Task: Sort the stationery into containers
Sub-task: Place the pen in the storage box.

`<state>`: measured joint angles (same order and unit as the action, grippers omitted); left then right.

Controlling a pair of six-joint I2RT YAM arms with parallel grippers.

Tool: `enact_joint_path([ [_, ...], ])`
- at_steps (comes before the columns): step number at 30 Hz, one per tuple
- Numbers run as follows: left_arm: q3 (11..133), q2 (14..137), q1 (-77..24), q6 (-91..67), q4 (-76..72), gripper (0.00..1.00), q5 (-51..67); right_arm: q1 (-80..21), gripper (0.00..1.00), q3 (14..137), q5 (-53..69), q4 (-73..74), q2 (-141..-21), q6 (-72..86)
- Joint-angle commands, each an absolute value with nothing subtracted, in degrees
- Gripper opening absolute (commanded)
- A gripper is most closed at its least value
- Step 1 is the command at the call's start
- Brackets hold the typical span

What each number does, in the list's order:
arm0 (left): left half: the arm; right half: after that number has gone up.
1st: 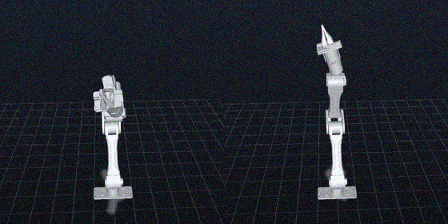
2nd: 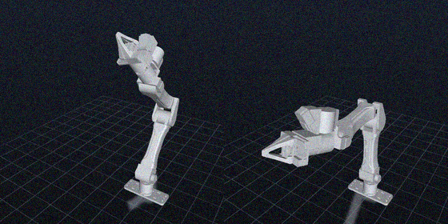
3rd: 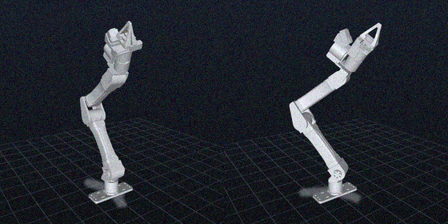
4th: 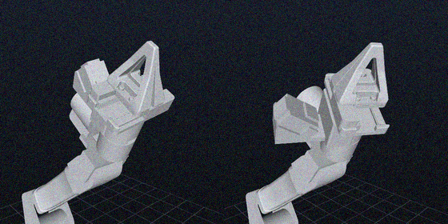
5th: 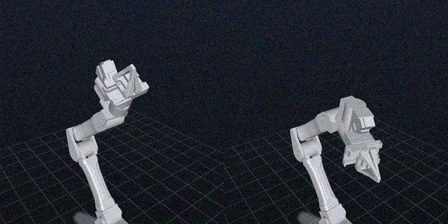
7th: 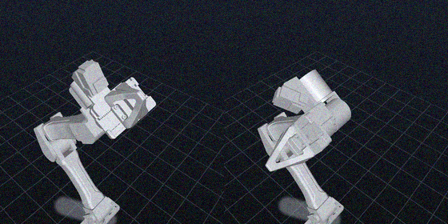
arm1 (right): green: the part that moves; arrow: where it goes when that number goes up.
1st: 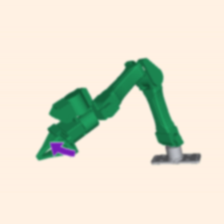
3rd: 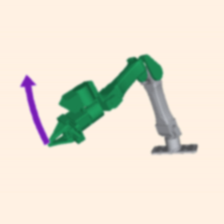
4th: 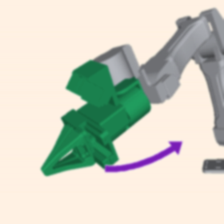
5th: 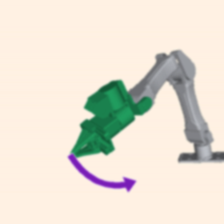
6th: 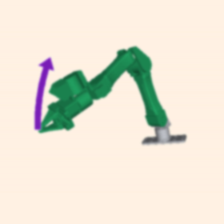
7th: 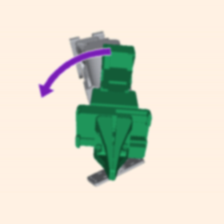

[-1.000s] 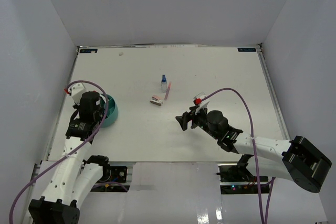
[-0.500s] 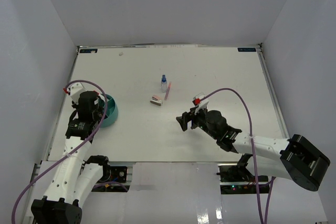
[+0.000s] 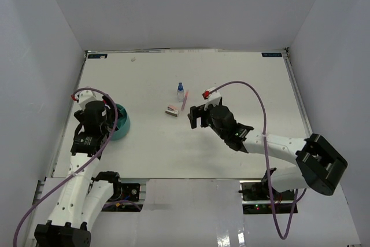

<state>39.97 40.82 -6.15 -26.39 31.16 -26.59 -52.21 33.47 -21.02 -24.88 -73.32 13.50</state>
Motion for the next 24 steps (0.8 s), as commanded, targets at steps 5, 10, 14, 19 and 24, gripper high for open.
enact_joint_path([
  [5,42.8,44.64,-5.89,-23.12,27.69,0.98,-12.49,-51.86,0.96,52.88,-31.36,-13.89,-89.0,17.83],
  [10,39.56,43.33,-5.89,-23.12,25.4,0.98,-9.41,-51.42,1.0,59.14,-33.05,-13.27,-97.1,20.04],
  [14,37.97,40.7,-5.89,-22.85,24.7,0.98,-9.14,-50.28,0.93,63.01,-32.52,-13.27,-104.04,21.97],
  [19,37.44,39.73,-5.89,-22.94,24.61,0.98,-8.35,-49.4,0.86,66.7,-34.1,-13.36,-108.71,24.34],
  [24,37.18,39.29,-5.89,-23.03,24.52,0.98,-7.29,-48.78,0.81,68.47,-35.68,-14.32,-112.06,24.52],
])
